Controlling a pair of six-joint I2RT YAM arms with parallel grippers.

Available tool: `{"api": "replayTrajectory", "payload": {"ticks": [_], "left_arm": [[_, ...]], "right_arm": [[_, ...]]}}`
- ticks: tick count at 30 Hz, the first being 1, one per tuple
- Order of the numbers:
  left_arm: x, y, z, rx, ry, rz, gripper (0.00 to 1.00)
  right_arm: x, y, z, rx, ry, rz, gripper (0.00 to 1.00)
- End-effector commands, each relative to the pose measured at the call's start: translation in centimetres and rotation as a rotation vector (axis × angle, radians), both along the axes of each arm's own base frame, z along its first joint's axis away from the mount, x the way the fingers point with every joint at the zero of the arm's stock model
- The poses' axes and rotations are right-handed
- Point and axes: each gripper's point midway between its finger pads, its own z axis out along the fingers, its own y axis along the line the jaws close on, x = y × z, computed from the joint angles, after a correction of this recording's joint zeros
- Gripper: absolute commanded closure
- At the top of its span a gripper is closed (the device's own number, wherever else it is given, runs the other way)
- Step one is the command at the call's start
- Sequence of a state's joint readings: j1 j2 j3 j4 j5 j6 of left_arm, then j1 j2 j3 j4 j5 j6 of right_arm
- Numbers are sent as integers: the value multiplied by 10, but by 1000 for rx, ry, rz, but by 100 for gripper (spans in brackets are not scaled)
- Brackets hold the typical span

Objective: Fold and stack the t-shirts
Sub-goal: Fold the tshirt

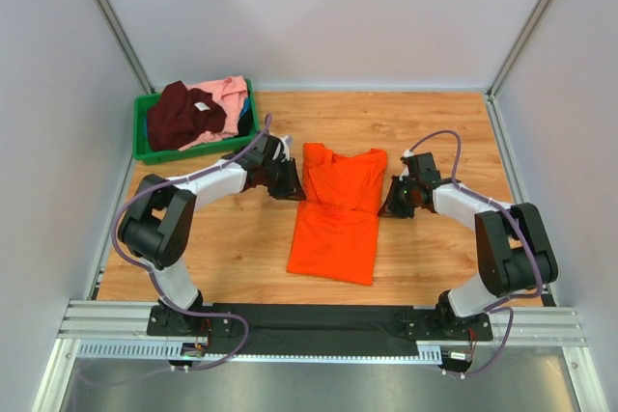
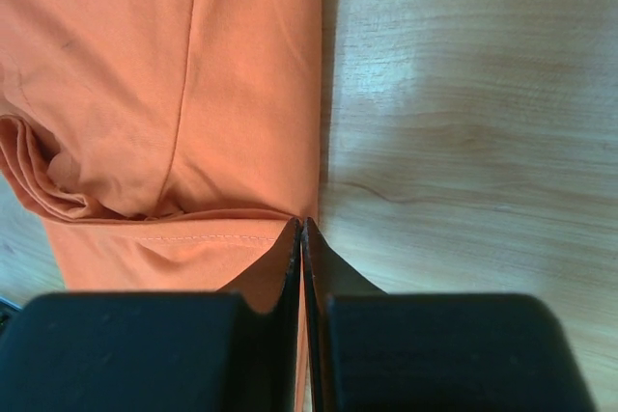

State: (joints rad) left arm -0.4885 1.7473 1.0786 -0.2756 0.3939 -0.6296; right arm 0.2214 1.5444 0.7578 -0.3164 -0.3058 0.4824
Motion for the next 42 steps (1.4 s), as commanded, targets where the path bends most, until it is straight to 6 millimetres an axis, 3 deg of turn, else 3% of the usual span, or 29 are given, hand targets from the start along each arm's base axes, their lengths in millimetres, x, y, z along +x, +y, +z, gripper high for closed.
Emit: {"api": "replayTrajectory", "payload": {"ticks": [1,13,26,27,32,42], "left_arm": [[-2,-6,7,-45,-51,-70,73],[-5,-8,-27,-21,-5,-122,72],[-8,-15,-36,-57,24,-142,71],[-8,-15,-35,-59,23,-139,73],[-9,-14,-34,-57,31,-131,100],[-7,3,-37,30,23,-53,100]], "right_arm": [[11,2,17,8,-68,-7,100],[13,3,18,12,-65,-5,100],[13,4,27,22,-82,-10,100],[13,4,28,23,-84,-10,100],[11,2,23,16,-74,-12,100],[9,-3,11,-7,-62,-33,100]]}}
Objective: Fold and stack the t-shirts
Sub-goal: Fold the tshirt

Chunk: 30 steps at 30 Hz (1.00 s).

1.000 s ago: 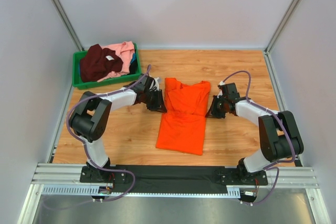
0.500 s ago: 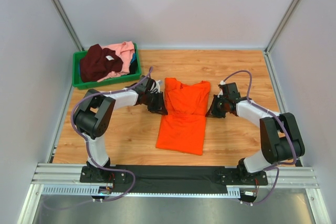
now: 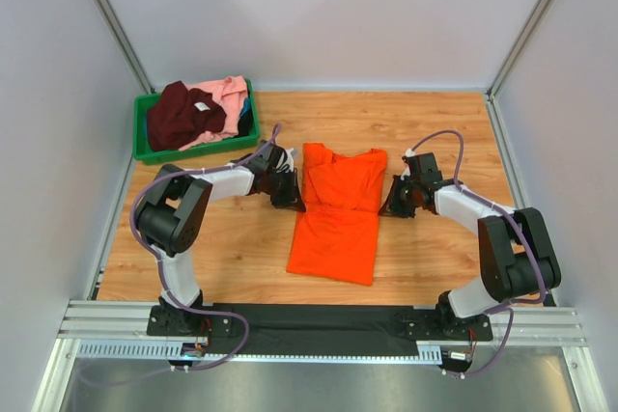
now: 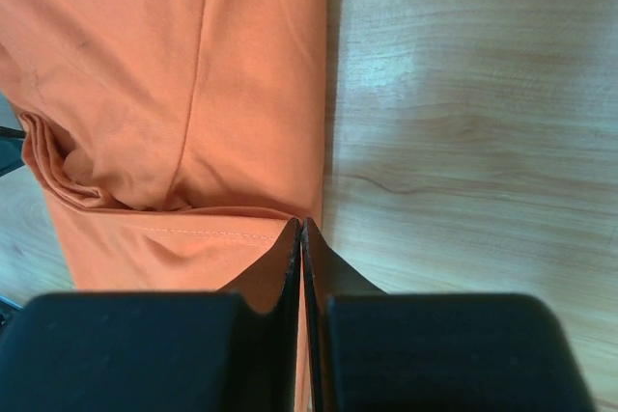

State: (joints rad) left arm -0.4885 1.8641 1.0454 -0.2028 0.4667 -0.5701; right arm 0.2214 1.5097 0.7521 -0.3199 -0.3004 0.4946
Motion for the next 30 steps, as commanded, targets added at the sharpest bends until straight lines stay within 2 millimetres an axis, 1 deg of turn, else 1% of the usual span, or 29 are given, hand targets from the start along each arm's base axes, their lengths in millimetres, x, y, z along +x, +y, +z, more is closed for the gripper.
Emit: {"api": "replayTrajectory", "payload": {"ticks": [1,8,12,19,23,26,28,30], "left_arm": [[5,7,7,34,-38,36,100],[6,11,4,55,-37,60,100],[6,17,-1,86,-33,87,100],[7,25,-1,119,-45,125,100],[7,26,-3,124,-40,136,100],[7,23,-1,105,-39,123,100],[6,19,4,90,-36,111,100],[9,16,13,73,-46,100,100]], "right_arm": [[8,-3,3,-16,-40,-20,100],[7,-7,-4,-41,-31,-25,100],[7,-7,-4,-40,-32,-26,100],[5,-8,-11,-45,-13,-30,100],[6,-7,-11,-40,-14,-30,100],[9,-4,-7,-23,-26,-24,100],[11,0,-2,-5,-34,-14,100],[15,3,5,9,-45,-8,99]]}}
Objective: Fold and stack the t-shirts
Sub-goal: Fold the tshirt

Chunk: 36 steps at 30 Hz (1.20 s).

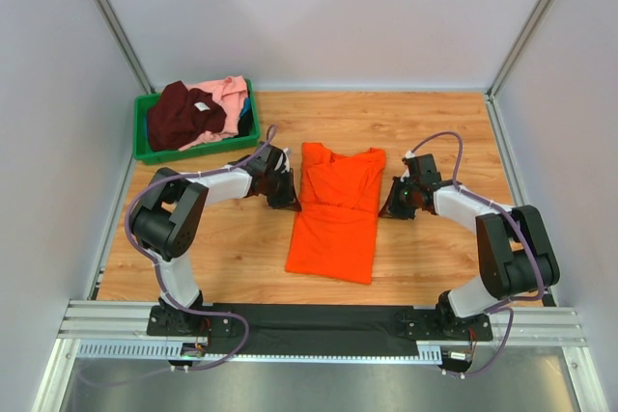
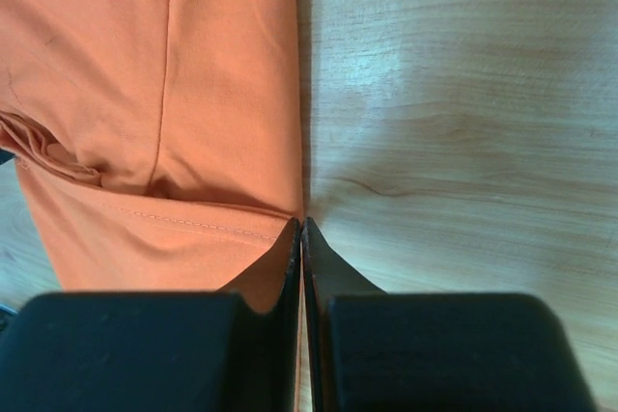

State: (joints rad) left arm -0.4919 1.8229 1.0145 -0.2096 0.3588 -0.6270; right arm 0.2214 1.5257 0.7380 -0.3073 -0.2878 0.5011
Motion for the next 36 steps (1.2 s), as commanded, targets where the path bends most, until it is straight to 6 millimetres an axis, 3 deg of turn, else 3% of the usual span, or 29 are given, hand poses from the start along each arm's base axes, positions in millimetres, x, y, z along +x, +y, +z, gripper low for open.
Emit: {"api": "replayTrajectory", "payload": {"ticks": [1,4,7,11,13,14,20,22,26,29,32,36], "left_arm": [[5,2,16,6,-31,0,100],[8,1,27,3,-45,1,100],[8,-1,34,-11,-44,-8,100],[7,-2,39,-22,-52,-4,98],[6,0,39,-11,-42,9,90],[6,2,38,-1,-34,17,80],[1,24,47,102,-38,68,64],[-8,30,52,116,-27,73,63],[-42,17,60,21,-22,-4,59],[-87,15,42,39,26,-79,58],[-116,23,28,47,72,-100,57],[-132,33,19,37,79,-82,54]], "right_arm": [[19,6,16,23,-68,5,95],[22,6,27,23,-81,3,84],[13,0,35,1,-73,-16,64],[-5,0,46,23,-83,-6,57],[-17,1,44,36,-49,-1,57],[-23,2,43,40,-34,2,57],[-76,9,34,40,127,2,42],[-95,14,30,36,172,2,41],[-127,18,17,29,227,-21,40],[-137,29,15,68,227,-24,41],[-152,39,8,91,250,-5,42],[-165,41,-1,98,260,-8,44]]}}
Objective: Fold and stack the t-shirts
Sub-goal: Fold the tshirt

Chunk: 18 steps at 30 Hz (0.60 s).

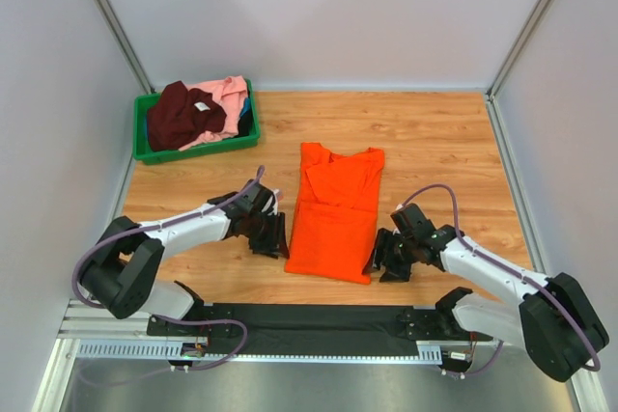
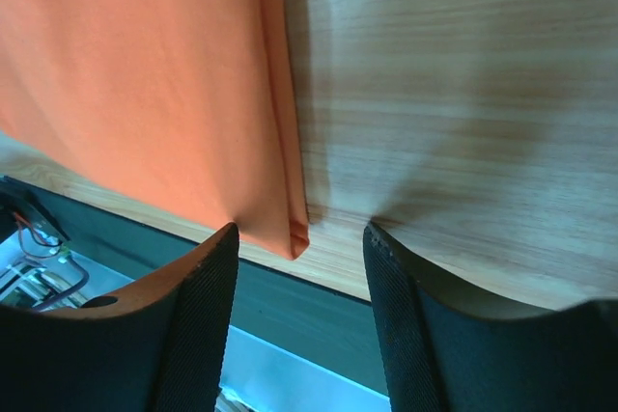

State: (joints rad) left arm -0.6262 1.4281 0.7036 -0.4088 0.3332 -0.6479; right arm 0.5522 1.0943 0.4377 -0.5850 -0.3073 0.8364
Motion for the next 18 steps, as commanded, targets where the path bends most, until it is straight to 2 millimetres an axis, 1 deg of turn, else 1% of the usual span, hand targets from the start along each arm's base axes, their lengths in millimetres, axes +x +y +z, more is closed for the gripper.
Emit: {"api": "replayTrajectory", "payload": {"ticks": [1,2,4,5,6,8,10,11,13,18], "left_arm": [[-4,1,6,-47,-22,24,53],[-10,2,2,-53,-3,19,53],[-12,-2,2,-84,3,23,53],[-19,-4,0,-108,28,11,53],[-18,-7,0,-128,22,11,53],[-25,-9,-2,-153,51,9,53],[-27,-13,-1,-186,59,1,52],[-31,-11,-3,-188,68,0,52],[-31,-13,-2,-208,58,-5,52],[-36,-12,-7,-203,78,-10,51]], "right_arm": [[0,8,-3,44,-20,-58,44],[-1,9,-3,50,-17,-60,44],[-4,11,-5,63,-26,-58,46],[-5,11,-6,61,-23,-60,46],[-6,11,-7,61,-22,-62,48],[-9,10,-9,61,-20,-63,50],[-10,10,-9,67,-25,-66,53],[-12,9,-10,68,-22,-65,54],[-13,8,-11,68,-24,-66,57],[-15,8,-14,65,-21,-65,62]]}}
